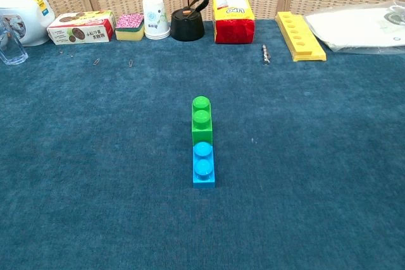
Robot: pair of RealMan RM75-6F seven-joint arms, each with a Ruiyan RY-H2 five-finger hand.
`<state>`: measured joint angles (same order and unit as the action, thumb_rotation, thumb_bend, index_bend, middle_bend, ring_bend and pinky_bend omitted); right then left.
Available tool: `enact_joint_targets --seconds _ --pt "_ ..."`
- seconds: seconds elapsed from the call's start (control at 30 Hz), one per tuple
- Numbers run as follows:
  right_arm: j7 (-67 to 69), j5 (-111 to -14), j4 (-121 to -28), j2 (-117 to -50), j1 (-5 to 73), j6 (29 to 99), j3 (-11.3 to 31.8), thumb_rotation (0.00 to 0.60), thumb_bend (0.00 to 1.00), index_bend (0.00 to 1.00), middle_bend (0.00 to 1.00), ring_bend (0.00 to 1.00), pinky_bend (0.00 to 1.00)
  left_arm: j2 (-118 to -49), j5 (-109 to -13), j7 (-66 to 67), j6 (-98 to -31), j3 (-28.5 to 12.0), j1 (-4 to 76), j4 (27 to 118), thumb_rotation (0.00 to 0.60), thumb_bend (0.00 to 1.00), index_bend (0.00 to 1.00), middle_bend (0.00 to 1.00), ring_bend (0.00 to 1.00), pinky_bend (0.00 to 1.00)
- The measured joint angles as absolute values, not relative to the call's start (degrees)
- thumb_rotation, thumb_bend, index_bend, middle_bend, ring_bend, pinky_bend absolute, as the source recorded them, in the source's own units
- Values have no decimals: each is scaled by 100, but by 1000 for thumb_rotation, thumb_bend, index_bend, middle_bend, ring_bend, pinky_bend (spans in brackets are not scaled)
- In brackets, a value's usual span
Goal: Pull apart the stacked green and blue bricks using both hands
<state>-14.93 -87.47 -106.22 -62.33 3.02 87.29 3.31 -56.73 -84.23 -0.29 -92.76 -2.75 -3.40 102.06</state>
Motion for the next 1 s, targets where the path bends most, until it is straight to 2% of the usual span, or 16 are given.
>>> enact_joint_targets --seconds 0.17,0.33,0.47,0.67,1.0 --pt "-1483 -8747 -10635 -6218 341 8669 342 600 90 258 252 208 176 -5676 -8426 -35 -9237 -267 -326 10196 520 160 97 116 21 190" --pt "-1238 -8808 -10616 -6172 470 8492 365 600 94 270 281 261 274 -5635 -8424 -59 -9195 -273 -302 10232 518 159 97 116 21 190" --pt "-999 -8893 -10602 -6095 726 8167 420 600 96 271 299 282 302 -5595 -8437 -47 -9141 -272 -267 10273 514 160 97 116 21 190" --pt "-523 -9082 -10596 -6046 1373 7490 605 600 100 283 316 300 322 -5574 -8396 158 -9115 -288 -239 10407 509 159 97 117 21 190" --pt "613 -9540 -10261 -6187 2981 5987 971 600 101 312 323 300 328 -5488 -8247 548 -9030 -319 -181 10711 519 159 97 116 21 190"
